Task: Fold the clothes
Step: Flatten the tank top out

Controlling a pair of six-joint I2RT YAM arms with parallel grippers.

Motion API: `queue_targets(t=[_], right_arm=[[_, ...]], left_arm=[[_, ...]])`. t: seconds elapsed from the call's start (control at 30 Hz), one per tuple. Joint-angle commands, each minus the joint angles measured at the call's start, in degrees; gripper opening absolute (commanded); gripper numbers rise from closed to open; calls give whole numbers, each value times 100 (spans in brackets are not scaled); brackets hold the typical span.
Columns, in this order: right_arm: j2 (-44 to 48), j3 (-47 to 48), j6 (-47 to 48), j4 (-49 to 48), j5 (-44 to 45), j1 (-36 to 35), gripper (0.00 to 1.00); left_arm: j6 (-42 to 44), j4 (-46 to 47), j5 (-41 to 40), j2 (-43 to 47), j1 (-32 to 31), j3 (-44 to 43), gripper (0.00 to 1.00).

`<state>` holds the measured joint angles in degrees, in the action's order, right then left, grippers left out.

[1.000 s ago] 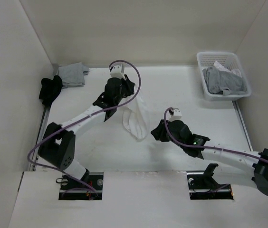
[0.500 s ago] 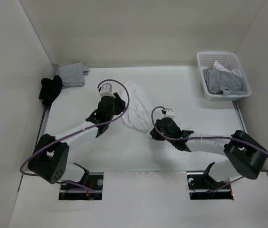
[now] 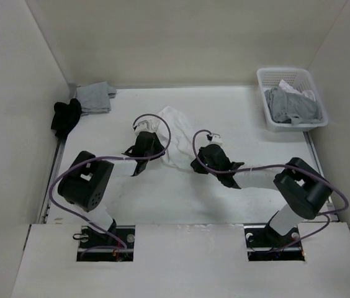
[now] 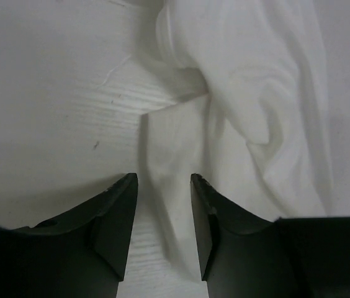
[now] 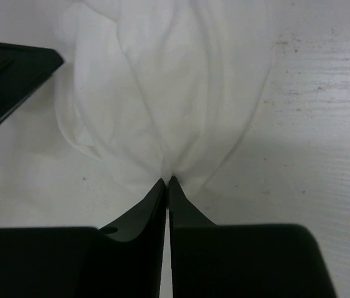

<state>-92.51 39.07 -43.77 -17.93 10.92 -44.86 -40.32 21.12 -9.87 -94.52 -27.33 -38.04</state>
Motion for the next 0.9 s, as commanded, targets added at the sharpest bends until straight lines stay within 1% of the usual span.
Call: queue_targets(t=[0.0,0.07,0.1,0.13,0.17,0.2,0.27,0.3,0.37,0.4,0.5,0.57,0.6,0.63,0.73,0.77,0.87], right_arm=[[987,119,26,-54,95,8,7],[1496,153,61,367,-1,-18,7],[1690,188,79,535,-54,-27,7],[1849,232,105,684,-107,-27,7],[2085,311,149,895,-212,-27,7],[2462,442,175,1193,-361,-27,7],[2912,662,237,1546,-572,8,7],[3201,829,246,1782,-704,52,7],[3553,1031,246,2046,-836,96,6],[3817,1215,255,2274,-898,87,6],[4179,1471,229,2549,-1038,87,7],[4180,1498,211,2558,-1188,192,7],[4023,1455,193,2436,-1336,393,7],[3961,1437,185,2365,-1390,447,7],[3391,1419,62,1777,-1750,860,7],[3049,1567,35,1497,-1925,1017,7],[2231,2278,-79,1109,-2338,1343,6]], left_arm=[[-117,384,126,-304,13,-432,17],[-213,427,73,-60,4,-397,5],[-240,436,64,90,4,-362,3],[-240,419,47,483,-13,-301,1],[-205,367,29,826,-22,-265,0],[-196,183,-32,1422,-22,-213,0],[-187,-238,-207,2232,-13,-230,0],[-144,-771,-417,3063,-57,-395,0],[-91,-1170,-594,3683,-136,-580,0],[-47,-1459,-778,4148,-241,-764,0],[155,-1961,-1148,4757,-548,-1204,0],[295,-2173,-1280,4829,-716,-1459,0],[392,-2209,-1385,4742,-751,-1574,0],[410,-2209,-1404,4715,-751,-1601,0],[551,-2122,-1396,4250,-498,-1855,0],[551,-2034,-1317,3970,-323,-2030,0],[569,-1867,-1193,3328,-14,-2531,0]])
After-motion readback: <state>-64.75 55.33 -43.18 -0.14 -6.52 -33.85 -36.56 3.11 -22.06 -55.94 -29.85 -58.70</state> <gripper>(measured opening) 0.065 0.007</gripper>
